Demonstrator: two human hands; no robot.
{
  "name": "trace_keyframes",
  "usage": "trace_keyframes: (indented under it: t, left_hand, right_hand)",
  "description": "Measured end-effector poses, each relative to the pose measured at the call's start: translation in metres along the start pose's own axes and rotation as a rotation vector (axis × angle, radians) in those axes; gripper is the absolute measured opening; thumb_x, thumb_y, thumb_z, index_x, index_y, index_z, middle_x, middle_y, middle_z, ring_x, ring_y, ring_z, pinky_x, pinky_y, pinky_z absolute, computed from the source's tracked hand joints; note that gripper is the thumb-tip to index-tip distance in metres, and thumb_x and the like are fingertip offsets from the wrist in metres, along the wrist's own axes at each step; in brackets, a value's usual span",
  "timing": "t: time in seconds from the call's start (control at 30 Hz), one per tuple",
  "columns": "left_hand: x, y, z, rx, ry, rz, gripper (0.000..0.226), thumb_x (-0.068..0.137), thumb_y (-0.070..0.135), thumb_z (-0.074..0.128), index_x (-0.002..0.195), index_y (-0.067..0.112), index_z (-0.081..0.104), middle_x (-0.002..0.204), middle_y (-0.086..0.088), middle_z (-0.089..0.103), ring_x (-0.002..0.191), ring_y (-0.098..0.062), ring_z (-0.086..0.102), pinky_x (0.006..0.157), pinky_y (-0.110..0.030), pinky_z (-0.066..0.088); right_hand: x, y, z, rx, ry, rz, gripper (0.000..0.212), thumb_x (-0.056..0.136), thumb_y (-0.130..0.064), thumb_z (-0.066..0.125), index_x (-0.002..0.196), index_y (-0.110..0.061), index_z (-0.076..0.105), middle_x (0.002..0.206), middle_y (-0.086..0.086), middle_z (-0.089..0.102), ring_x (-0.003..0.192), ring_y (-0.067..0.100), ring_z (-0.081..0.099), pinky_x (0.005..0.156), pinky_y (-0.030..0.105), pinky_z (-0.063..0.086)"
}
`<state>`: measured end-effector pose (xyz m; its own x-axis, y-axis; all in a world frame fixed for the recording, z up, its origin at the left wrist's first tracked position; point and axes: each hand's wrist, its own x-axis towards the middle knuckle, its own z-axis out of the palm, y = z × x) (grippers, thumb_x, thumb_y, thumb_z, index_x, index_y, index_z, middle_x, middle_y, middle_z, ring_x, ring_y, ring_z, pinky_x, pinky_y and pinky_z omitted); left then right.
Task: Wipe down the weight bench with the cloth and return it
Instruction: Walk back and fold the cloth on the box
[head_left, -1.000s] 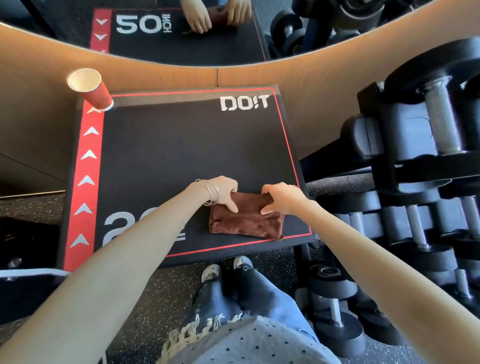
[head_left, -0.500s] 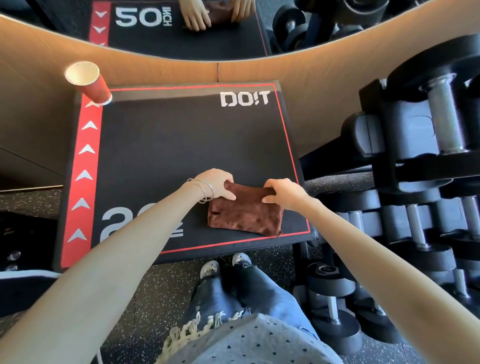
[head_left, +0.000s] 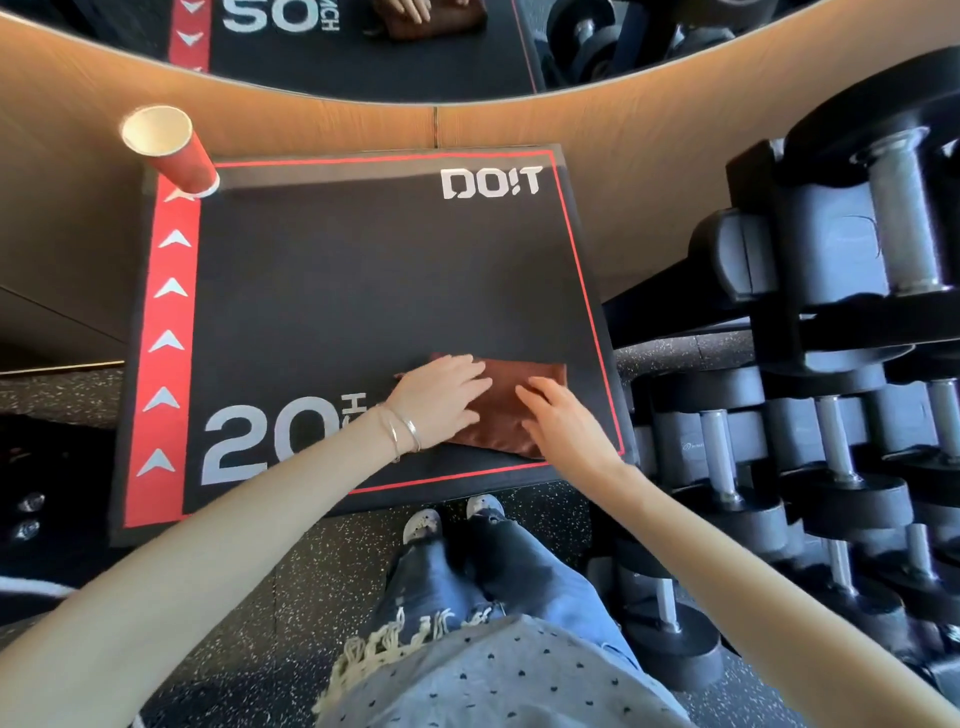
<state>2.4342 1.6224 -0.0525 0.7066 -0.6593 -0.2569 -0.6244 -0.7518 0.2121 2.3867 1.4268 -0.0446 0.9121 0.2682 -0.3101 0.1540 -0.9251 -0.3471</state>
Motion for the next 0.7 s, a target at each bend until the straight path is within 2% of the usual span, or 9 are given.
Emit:
trace_keyframes:
  t: [0.07, 0.17, 0.27, 0.43, 0.57, 0.7]
  left_hand:
    - [-0.014, 0.002, 0.02, 0.077, -0.054, 0.02, 0.063, 0.098, 0.037, 0.042, 0.15, 0.013, 0.016, 0.158, -0.007, 0.013, 0.146, -0.022, 0.011, 0.118, -0.034, 0.009]
    - [-0.016, 0.001, 0.033, 0.148, -0.022, 0.016, 0.064, 0.1, 0.035, 0.036, 0.15, 0.012, 0.004, 0.159, -0.01, 0.004, 0.147, -0.024, 0.004, 0.119, -0.037, 0.006]
    - [-0.011, 0.004, 0.036, 0.151, 0.0, -0.018, 0.067, 0.099, 0.036, 0.037, 0.15, 0.011, 0.002, 0.159, -0.011, 0.004, 0.147, -0.025, 0.004, 0.119, -0.038, 0.006]
    - [0.0, 0.004, 0.036, 0.137, 0.024, -0.085, 0.067, 0.099, 0.035, 0.038, 0.15, 0.01, 0.003, 0.159, -0.011, 0.006, 0.147, -0.025, 0.006, 0.118, -0.036, 0.013]
    - [0.009, 0.002, 0.033, 0.119, 0.031, -0.116, 0.066, 0.099, 0.036, 0.04, 0.15, 0.011, 0.007, 0.159, -0.011, 0.009, 0.147, -0.025, 0.01, 0.117, -0.035, 0.016]
    - [0.012, 0.0, 0.031, 0.105, 0.033, -0.113, 0.065, 0.098, 0.036, 0.041, 0.15, 0.013, 0.01, 0.159, -0.009, 0.01, 0.147, -0.024, 0.01, 0.118, -0.035, 0.014]
  right_hand:
    - [-0.012, 0.001, 0.017, -0.061, -0.038, -0.024, 0.05, 0.1, -0.02, 0.041, 0.146, -0.007, 0.026, 0.155, 0.011, 0.019, 0.144, 0.023, 0.013, 0.115, 0.032, 0.022]
    - [-0.013, -0.001, 0.03, -0.143, -0.003, -0.023, 0.054, 0.102, -0.023, 0.038, 0.146, 0.0, 0.019, 0.155, 0.02, 0.014, 0.145, 0.03, 0.007, 0.116, 0.036, 0.024]
    - [-0.002, 0.0, 0.033, -0.142, 0.01, 0.02, 0.056, 0.101, -0.022, 0.038, 0.148, -0.002, 0.014, 0.156, 0.018, 0.012, 0.145, 0.029, 0.006, 0.116, 0.034, 0.02]
    - [0.018, 0.007, 0.028, -0.138, 0.039, 0.023, 0.052, 0.101, -0.012, 0.037, 0.148, -0.003, 0.016, 0.156, 0.017, 0.013, 0.145, 0.029, 0.01, 0.116, 0.038, 0.019]
    - [0.029, 0.011, 0.022, -0.17, 0.023, 0.021, 0.053, 0.101, -0.015, 0.037, 0.149, -0.007, 0.015, 0.157, 0.014, 0.009, 0.146, 0.026, 0.008, 0.114, 0.043, 0.024]
    - [0.031, 0.014, 0.017, -0.17, 0.019, -0.012, 0.051, 0.102, -0.017, 0.036, 0.148, -0.008, 0.019, 0.158, 0.011, 0.009, 0.146, 0.023, 0.006, 0.115, 0.037, 0.027]
